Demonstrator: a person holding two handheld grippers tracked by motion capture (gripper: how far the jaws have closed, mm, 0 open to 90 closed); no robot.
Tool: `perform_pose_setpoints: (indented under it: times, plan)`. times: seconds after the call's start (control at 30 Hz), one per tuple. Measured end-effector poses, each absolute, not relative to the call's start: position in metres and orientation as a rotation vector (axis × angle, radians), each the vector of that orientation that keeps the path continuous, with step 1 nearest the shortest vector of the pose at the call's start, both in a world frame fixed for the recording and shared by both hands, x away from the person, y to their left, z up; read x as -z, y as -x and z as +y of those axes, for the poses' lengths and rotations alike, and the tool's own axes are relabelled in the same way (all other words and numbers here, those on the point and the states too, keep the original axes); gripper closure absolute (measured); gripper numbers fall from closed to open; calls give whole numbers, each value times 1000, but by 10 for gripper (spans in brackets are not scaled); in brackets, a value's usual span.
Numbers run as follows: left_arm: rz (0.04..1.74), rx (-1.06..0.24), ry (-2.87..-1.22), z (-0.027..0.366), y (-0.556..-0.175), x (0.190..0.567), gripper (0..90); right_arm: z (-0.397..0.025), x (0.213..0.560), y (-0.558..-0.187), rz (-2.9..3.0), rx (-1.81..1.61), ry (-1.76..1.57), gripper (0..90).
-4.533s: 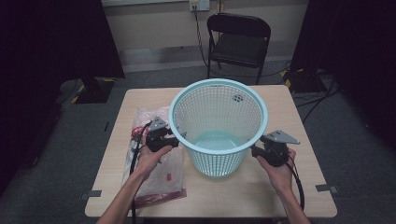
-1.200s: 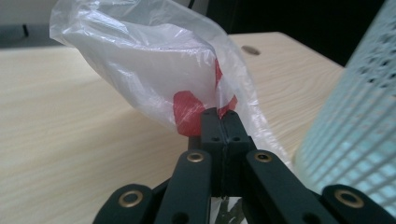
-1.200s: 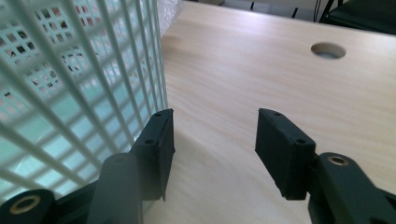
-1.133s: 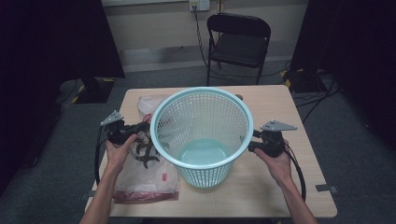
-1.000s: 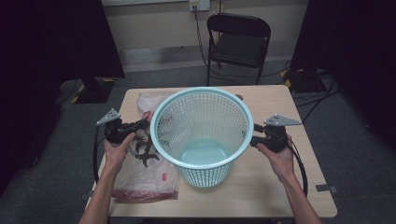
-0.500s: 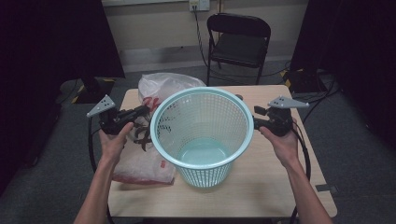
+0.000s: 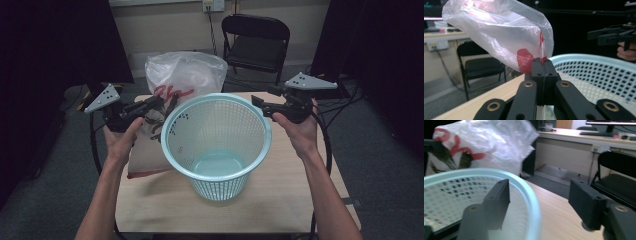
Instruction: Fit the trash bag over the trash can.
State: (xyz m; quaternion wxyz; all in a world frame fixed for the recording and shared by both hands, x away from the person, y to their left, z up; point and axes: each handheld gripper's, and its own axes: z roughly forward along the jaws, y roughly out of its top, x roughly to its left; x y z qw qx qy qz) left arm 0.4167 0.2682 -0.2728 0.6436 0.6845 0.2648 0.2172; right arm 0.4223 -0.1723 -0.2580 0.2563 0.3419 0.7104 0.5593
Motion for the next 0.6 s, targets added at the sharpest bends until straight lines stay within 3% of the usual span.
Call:
perform_pose_setpoints:
  times: [0.23,0.6]
  plan:
    - [487,-475,-1548,246,-402,245,900,-144,233,-412,1934,-1583,-820,260]
    - [388,-446,-1593,210,-396,237,900,-95,223,-411,1996,-1653,-679,179]
